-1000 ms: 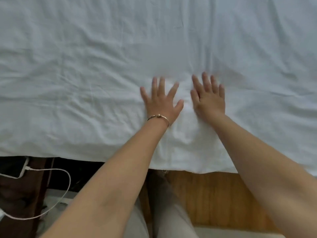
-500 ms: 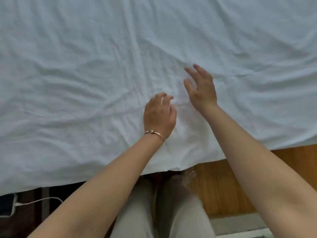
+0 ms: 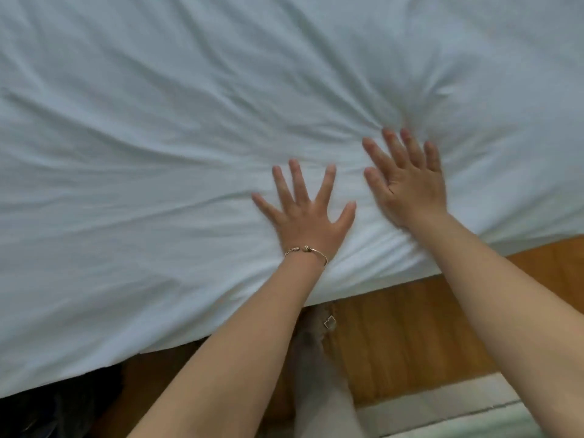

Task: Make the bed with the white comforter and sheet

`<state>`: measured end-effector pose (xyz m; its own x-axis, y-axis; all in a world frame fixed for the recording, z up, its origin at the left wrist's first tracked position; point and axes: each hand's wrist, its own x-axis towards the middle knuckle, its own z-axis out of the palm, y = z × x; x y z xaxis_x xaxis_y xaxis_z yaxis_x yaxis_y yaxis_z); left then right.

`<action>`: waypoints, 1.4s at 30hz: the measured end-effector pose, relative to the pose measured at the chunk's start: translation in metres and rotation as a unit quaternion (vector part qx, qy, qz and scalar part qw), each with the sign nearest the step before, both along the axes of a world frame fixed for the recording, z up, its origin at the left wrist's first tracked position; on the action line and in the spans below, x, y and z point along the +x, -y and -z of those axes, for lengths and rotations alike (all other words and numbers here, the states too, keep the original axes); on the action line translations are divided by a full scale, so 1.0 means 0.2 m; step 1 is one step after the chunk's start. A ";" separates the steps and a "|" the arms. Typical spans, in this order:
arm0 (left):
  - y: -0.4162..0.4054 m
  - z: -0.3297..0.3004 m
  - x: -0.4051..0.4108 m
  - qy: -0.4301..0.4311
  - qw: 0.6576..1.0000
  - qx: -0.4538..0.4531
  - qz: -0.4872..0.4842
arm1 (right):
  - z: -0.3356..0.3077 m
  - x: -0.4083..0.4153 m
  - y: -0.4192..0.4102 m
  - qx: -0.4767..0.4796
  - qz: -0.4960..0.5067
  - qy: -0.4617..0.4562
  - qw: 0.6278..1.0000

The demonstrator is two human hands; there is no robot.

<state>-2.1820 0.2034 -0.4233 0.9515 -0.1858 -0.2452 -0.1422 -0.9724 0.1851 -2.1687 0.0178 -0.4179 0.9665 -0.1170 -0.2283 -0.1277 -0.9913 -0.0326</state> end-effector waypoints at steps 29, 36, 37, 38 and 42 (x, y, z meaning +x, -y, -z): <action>-1.37 -0.11 -0.54 0.039 0.974 -0.040 0.221 | -0.21 -0.66 -0.23 0.036 0.140 -0.027 0.989; -1.59 -0.13 0.07 0.113 0.977 0.020 -0.180 | -0.25 0.08 -1.55 0.129 -0.103 0.084 0.983; -1.62 -0.09 0.08 0.074 0.972 0.032 -0.222 | -0.22 0.13 -1.71 0.131 -0.101 0.054 0.985; -1.65 -0.05 0.07 0.046 0.969 0.041 -0.241 | -0.17 0.15 -1.82 0.117 -0.102 0.019 0.988; -1.73 0.07 -0.02 0.031 0.978 0.043 -0.200 | 0.02 0.04 -1.87 0.075 -0.092 -0.048 0.992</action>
